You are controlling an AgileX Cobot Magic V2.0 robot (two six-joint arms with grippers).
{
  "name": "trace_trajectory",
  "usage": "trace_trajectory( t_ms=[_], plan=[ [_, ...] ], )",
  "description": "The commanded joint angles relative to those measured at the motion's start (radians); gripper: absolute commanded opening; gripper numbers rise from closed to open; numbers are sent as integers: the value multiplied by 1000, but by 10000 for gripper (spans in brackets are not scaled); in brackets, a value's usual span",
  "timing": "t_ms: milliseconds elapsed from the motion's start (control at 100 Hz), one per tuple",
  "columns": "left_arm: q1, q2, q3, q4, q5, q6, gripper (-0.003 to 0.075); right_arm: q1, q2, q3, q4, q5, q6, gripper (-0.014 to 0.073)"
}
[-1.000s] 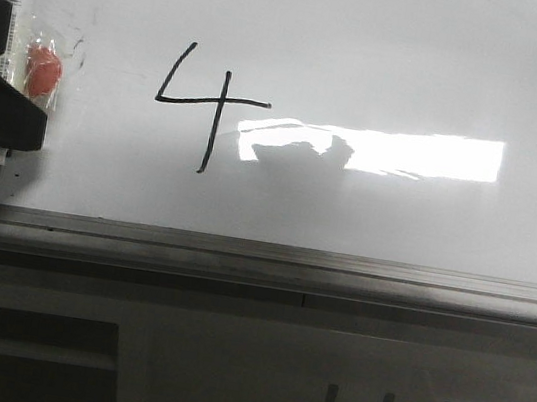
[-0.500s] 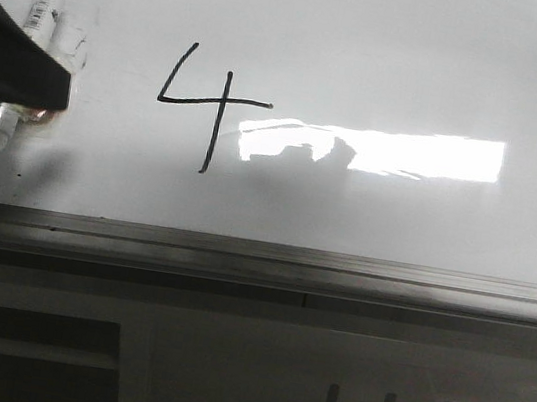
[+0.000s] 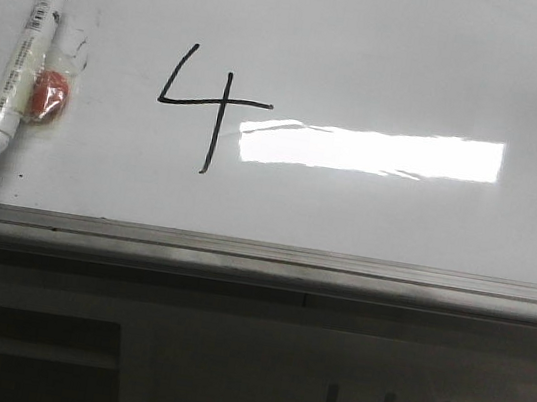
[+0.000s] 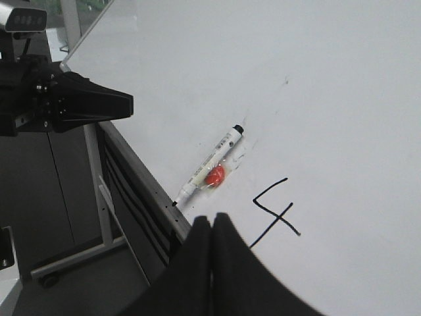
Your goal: Write number 4 on whiteboard
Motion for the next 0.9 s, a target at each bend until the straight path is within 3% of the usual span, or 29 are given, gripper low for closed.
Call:
trace_trajectory(
  t_ms=[0, 340, 890],
  plan=[
    [1, -75, 17, 66, -66, -5, -20, -6, -119, 60, -12, -97, -10, -60],
    [-1, -184, 66, 121, -66, -5, -20, -6, -455, 277, -12, -65, -10, -66],
    [-1, -184, 68, 121, -66, -5, -20, -6, -475, 299, -12, -38, -10, -66]
  ],
)
